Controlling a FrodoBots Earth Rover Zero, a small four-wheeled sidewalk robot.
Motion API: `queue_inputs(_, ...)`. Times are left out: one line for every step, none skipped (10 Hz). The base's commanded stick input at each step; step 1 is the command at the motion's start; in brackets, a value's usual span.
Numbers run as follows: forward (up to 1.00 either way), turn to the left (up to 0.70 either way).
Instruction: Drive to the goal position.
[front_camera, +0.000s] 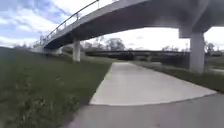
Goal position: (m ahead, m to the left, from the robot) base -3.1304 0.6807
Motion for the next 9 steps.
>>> queue_inputs(1.00, 0.00)
queue_inputs(1.00, 0.00)
queue_inputs(1.00, 0.00)
queue_inputs(1.00, 0.00)
queue_inputs(1.00, 0.00)
queue_inputs(1.00, 0.00)
queue_inputs(1.00, 0.00)
queue_inputs(1.00, -0.14)
queue_inputs(1.00, -0.33)
